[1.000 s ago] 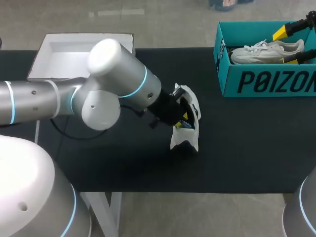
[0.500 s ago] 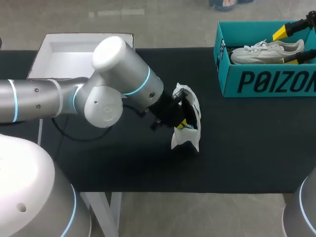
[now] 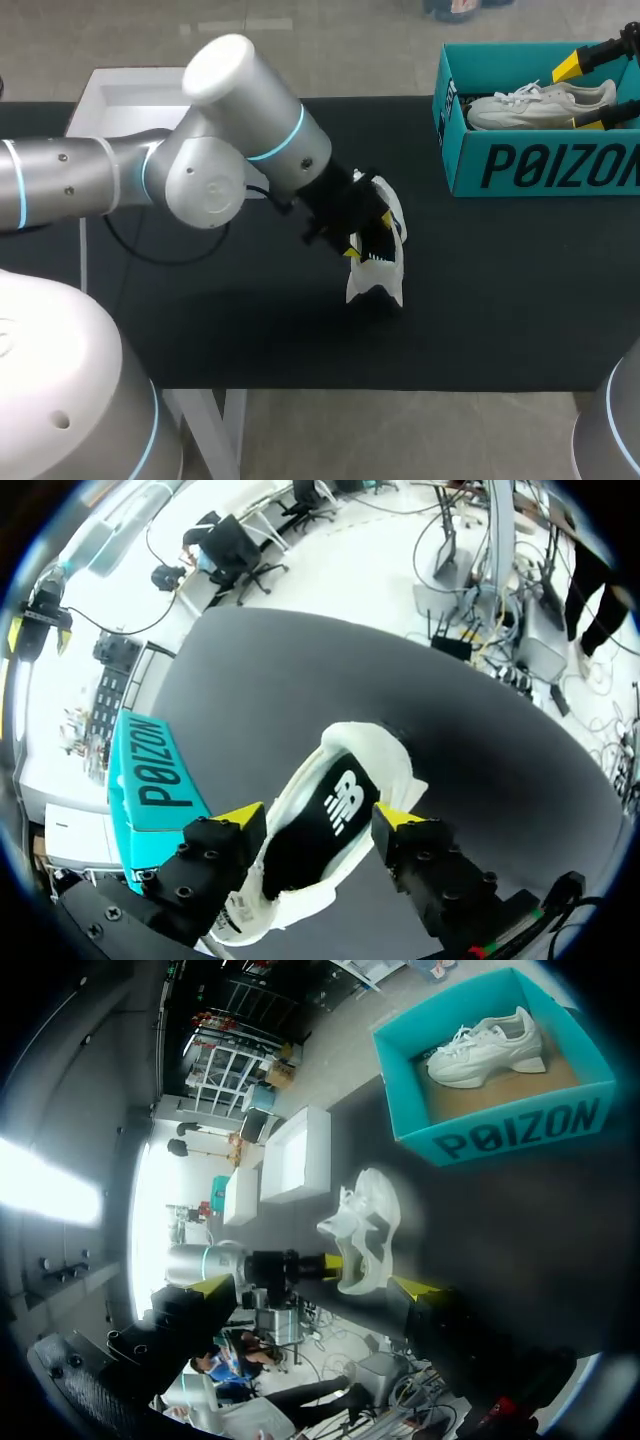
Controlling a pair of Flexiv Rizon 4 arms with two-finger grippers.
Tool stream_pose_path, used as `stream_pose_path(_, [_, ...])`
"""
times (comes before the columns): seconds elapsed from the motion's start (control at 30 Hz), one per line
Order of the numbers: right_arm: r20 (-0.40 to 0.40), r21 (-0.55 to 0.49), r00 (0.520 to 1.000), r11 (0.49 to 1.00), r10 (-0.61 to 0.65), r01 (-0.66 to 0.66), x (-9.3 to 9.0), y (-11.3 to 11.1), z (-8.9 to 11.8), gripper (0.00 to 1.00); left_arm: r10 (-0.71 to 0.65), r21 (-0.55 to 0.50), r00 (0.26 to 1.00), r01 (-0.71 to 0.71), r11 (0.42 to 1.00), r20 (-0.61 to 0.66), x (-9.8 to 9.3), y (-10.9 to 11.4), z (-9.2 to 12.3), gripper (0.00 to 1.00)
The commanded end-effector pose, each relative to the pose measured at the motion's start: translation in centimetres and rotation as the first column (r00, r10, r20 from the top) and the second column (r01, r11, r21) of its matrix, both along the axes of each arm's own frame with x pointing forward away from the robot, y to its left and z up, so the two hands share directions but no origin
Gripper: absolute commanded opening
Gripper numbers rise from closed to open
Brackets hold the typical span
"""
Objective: Take the shoe out of the shoebox, open the shoe tongue, remove and reinsert the insole, then place the shoe into the shoebox
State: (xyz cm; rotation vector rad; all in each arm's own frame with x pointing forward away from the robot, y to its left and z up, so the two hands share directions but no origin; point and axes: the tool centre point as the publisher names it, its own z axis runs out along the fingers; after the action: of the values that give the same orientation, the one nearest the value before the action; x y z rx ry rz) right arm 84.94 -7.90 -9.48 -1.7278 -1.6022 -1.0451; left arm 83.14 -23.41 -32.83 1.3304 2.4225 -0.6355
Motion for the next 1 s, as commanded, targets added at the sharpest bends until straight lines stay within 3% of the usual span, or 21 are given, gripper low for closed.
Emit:
stream_pose_path(0.03, [-0.002,-0.003,1.0,1.0,0.0,0.0,0.1,0.0,0.0,1.0,-0.018,0.032,1.0,0.018,0.999,-0.003,0.1,0.0,0.3,0.94])
stream_pose_path(0.07, [-0.002,-0.003,1.0,1.0,0.0,0.0,0.1,0.0,0.0,1.0,-0.034,0.06,0.999,0.034,0.998,-0.005,0.1,-0.1,0.4,0.33])
stream_pose_path(0.1, [-0.002,-0.003,1.0,1.0,0.0,0.0,0.1,0.0,0.0,1.0,-0.045,0.101,0.999,0.045,0.994,-0.003,0.1,-0.1,0.3,0.0])
stream_pose_path(0.23, [-0.002,-0.003,1.0,1.0,0.0,0.0,0.1,0.0,0.0,1.0,-0.105,0.243,0.994,0.1,0.965,0.007,0.4,0.1,-0.2,0.0])
stream_pose_path(0.3, [-0.002,-0.003,1.0,1.0,0.0,0.0,0.1,0.0,0.0,1.0,-0.125,0.267,0.992,0.118,0.956,0.01,0.6,0.2,-0.4,0.0])
stream_pose_path(0.6, [-0.002,-0.003,1.0,1.0,0.0,0.0,0.1,0.0,0.0,1.0,-0.204,0.313,0.979,0.188,0.931,0.019,0.4,-0.7,-0.3,0.0])
stream_pose_path(1.0, [-0.002,-0.003,1.0,1.0,0.0,0.0,0.1,0.0,0.0,1.0,-0.252,0.343,0.968,0.243,0.907,-0.021,0.1,-1.8,-4.7,0.0])
